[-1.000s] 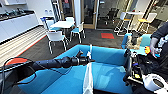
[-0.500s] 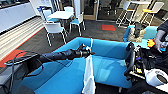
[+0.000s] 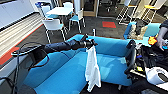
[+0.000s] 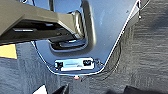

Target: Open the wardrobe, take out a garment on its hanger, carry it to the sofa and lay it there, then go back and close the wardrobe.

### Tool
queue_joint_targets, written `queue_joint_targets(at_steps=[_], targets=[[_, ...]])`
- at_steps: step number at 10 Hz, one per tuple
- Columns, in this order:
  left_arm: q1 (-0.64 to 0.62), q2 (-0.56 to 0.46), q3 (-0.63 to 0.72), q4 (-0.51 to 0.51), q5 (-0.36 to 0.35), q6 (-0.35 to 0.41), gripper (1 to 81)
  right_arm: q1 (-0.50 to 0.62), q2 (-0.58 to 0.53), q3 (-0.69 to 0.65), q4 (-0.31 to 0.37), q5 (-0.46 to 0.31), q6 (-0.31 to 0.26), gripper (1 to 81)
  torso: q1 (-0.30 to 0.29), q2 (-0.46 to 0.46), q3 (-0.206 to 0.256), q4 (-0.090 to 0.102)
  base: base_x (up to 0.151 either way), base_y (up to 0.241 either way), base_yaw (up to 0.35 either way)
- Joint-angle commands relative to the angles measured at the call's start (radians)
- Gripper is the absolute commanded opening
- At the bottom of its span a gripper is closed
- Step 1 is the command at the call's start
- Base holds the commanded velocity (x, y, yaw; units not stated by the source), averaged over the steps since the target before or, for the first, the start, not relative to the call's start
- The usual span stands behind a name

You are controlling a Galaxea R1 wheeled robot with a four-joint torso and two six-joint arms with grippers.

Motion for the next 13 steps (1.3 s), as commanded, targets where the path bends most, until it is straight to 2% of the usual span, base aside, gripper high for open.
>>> queue_joint_targets(at_steps=[1, 5, 9, 11, 12, 13], targets=[[-0.275, -0.003, -0.066, -0.06, -0.035, 0.005, 1.0, -0.016, -0.003, 0.011, -0.009, -0.076, -0.003, 81.1, 0.0, 0.0, 0.0, 0.0, 0.0, 0.0, 0.0], [-0.387, -0.087, -0.129, -0.106, -0.029, 0.005, 1.0, -0.016, -0.001, 0.011, -0.009, -0.076, -0.003, 81.1, 0.0, 0.0, 0.0, 0.0, 0.0, 0.0, 0.0], [-0.338, -0.184, -0.13, -0.089, -0.002, 0.007, 1.0, -0.018, 0.005, 0.011, -0.012, -0.076, -0.003, 81.1, 0.0, 0.0, 0.0, 0.0, 0.0, 0.0, 0.0], [-0.234, -0.175, -0.127, -0.069, -0.004, 0.01, 1.0, -0.018, 0.012, 0.007, -0.012, -0.076, -0.003, 81.1, 0.0, 0.0, 0.0, 0.043, 0.0, 0.0, 0.0], [-0.176, -0.164, -0.126, -0.051, -0.01, 0.01, 1.0, -0.019, 0.012, 0.007, -0.013, -0.076, -0.003, 81.1, 0.0, 0.0, 0.0, 0.073, 0.0, 0.0, 0.0], [-0.108, -0.15, -0.121, -0.04, -0.015, 0.013, 1.0, -0.019, 0.011, 0.005, -0.012, -0.076, -0.003, 81.1, 0.0, 0.0, 0.0, 0.026, 0.0, 0.0, 0.0]])
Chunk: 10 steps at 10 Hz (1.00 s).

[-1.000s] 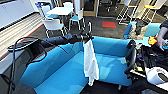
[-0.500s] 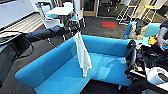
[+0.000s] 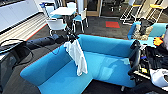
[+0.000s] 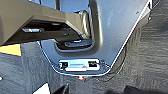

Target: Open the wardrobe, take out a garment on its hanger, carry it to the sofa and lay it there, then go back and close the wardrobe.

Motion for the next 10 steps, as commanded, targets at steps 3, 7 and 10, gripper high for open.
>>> queue_joint_targets(at_steps=[3, 7, 10], targets=[[0.091, 0.098, -0.041, 0.115, -0.044, 0.008, 1.0, -0.019, -0.005, 0.01, -0.013, -0.077, -0.003, 81.1, 0.0, 0.0, 0.0, 0.018, 0.0, 0.0, 0.0], [0.173, 0.156, -0.231, 0.119, -0.042, 0.016, 1.0, -0.022, -0.003, 0.01, -0.016, -0.075, -0.003, 81.1, 0.0, 0.0, 0.0, 0.018, 0.0, 0.0, 0.0], [0.164, 0.146, -0.302, 0.118, -0.062, 0.016, 1.0, -0.024, -0.001, 0.007, -0.019, -0.075, -0.003, 81.1, 0.0, 0.0, 0.0, 0.018, 0.0, 0.0, 0.0]])
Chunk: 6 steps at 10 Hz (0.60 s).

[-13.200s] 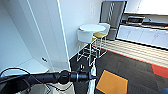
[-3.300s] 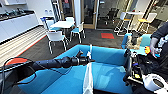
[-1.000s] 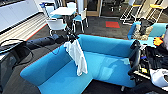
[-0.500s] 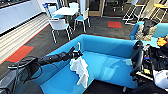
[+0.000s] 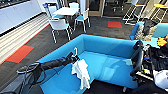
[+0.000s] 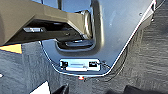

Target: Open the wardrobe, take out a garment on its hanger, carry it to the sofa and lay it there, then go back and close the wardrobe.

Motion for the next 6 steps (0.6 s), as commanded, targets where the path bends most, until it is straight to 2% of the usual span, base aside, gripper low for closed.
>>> queue_joint_targets(at_steps=[1, 5, 6], targets=[[-0.178, -0.041, -0.026, 0.019, -0.025, 0.002, 1.0, -0.025, -0.002, 0.007, -0.016, -0.075, -0.003, 81.1, 0.0, 0.0, 0.0, 0.0, 0.0, 0.0, 0.0], [-0.175, -0.221, 0.038, 0.019, -0.037, 0.002, 1.0, -0.025, -0.002, 0.01, -0.022, -0.075, -0.003, 81.1, 0.0, 0.0, 0.0, 0.0, 0.0, 0.0, 0.0], [-0.167, -0.257, 0.057, 0.02, -0.037, 0.002, 1.0, -0.026, -0.002, 0.01, -0.022, -0.075, -0.003, 81.1, 0.0, 0.0, 0.0, 0.025, 0.0, 0.0, 0.0]])
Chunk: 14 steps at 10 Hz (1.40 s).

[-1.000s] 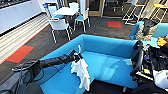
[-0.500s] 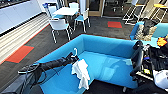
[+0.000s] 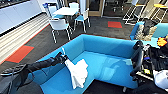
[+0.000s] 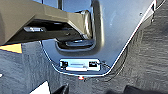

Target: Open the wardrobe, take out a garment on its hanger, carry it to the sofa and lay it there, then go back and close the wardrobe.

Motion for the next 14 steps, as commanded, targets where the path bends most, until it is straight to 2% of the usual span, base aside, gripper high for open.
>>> queue_joint_targets(at_steps=[1, 3, 4, 5, 6, 9, 12, 13, 14], targets=[[-0.154, -0.111, 0.071, 0.017, -0.01, 0.002, 1.0, -0.026, -0.002, 0.012, -0.018, -0.075, -0.003, 81.1, 0.0, 0.0, 0.0, 0.041, 0.0, 0.0, 0.0], [-0.125, -0.146, 0.079, 0.018, -0.012, 0.004, 1.0, -0.026, -0.002, 0.012, -0.019, -0.075, -0.003, 81.1, 0.0, 0.0, 0.0, 0.078, 0.0, 0.0, 0.0], [-0.1, -0.156, 0.087, 0.037, -0.013, 0.002, 1.0, -0.026, -0.002, 0.011, -0.019, -0.075, -0.003, 81.1, 0.0, 0.0, 0.0, 0.049, 0.0, 0.0, 0.0], [-0.071, -0.157, 0.093, 0.053, -0.018, 0.002, 1.0, -0.026, -0.002, 0.011, -0.019, -0.075, -0.003, 81.1, 0.0, 0.0, 0.0, 0.067, 0.0, 0.0, 0.0], [-0.042, -0.157, 0.094, 0.067, -0.036, 0.002, 1.0, -0.026, 0.0, 0.012, -0.019, -0.075, -0.003, 81.1, 0.0, 0.0, 0.0, 0.074, 0.0, 0.0, 0.0], [0.024, -0.156, 0.104, 0.106, -0.058, -0.001, 1.0, -0.026, 0.001, 0.012, -0.022, -0.075, -0.003, 81.1, 0.0, 0.0, 0.0, 0.074, 0.0, 0.0, 0.0], [0.036, -0.185, 0.099, 0.104, -0.096, -0.01, 1.0, -0.03, 0.004, 0.012, -0.028, -0.073, -0.003, 81.1, 0.0, 0.0, 0.0, 0.074, 0.0, 0.0, 0.0], [0.044, -0.203, 0.096, 0.1, -0.098, -0.012, 81.1, -0.033, 0.004, 0.012, -0.03, -0.069, -0.003, 81.1, 0.0, 0.0, 0.0, 0.074, 0.0, 0.0, 0.0], [0.055, -0.217, 0.094, 0.098, -0.113, -0.012, 81.1, -0.035, 0.004, 0.011, -0.03, -0.053, -0.004, 81.1, 0.0, 0.0, 0.0, 0.074, 0.0, 0.0, 0.0]])
